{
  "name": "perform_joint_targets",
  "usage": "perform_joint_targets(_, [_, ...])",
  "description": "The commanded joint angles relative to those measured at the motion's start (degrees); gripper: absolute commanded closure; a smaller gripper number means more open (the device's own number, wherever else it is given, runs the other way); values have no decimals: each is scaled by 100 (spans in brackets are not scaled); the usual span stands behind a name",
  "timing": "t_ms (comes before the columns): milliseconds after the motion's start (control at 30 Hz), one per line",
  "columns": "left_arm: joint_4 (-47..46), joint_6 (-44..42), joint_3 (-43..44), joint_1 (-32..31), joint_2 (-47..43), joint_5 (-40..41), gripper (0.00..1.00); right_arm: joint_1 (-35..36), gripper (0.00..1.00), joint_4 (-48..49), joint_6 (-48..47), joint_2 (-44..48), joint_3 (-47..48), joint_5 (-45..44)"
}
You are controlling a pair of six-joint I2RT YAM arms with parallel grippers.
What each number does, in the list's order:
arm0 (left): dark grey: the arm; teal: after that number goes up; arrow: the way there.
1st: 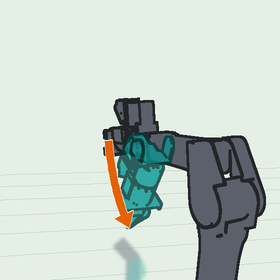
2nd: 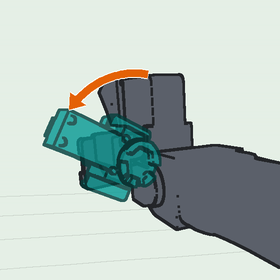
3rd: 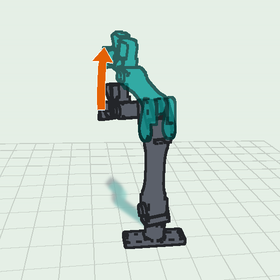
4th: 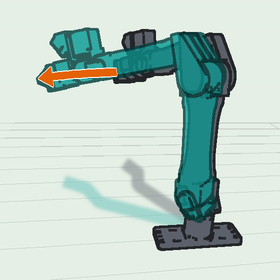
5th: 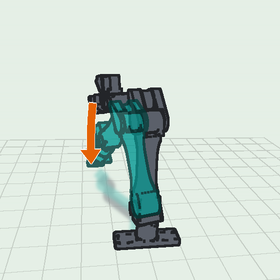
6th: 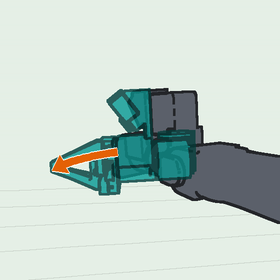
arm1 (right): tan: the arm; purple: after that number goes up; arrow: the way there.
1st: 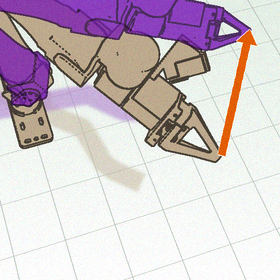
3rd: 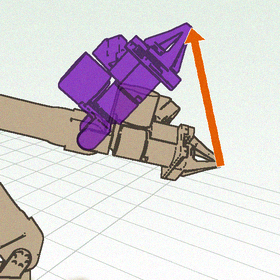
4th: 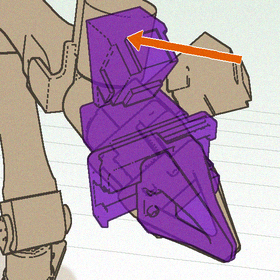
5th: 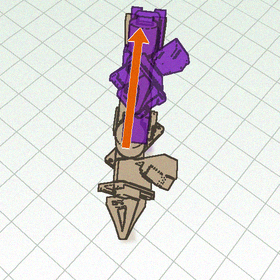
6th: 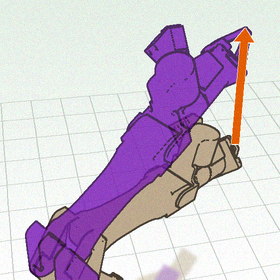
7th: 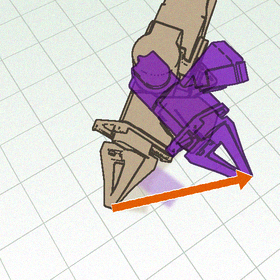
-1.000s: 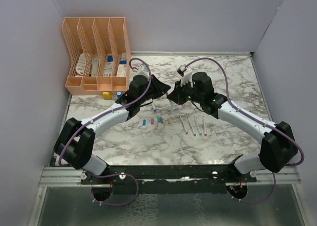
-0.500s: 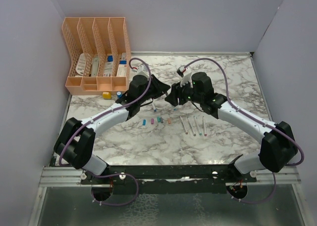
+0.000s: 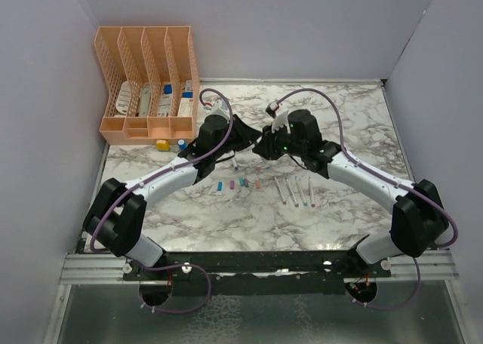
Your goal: Open the pen caps
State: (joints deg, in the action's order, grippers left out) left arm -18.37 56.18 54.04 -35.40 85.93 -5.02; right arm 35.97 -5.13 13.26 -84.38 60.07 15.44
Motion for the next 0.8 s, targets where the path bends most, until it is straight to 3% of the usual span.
perform_joint_targets(0, [-149,-29,263,-47,60,-106,100,33,96,50,1,-55,198,67])
perform_joint_targets(300, [50,-249,521,97,212,436,100,33,99,-330,-50,419,-239,-1])
perform_joint_targets(567, [323,-526,1156,518,596,465,100,33,99,-828,-67,1325,-943,-118])
perform_joint_targets(767, [544,-689,1145,679,577,516,100,33,99,-974,-73,1582,-1002,-243])
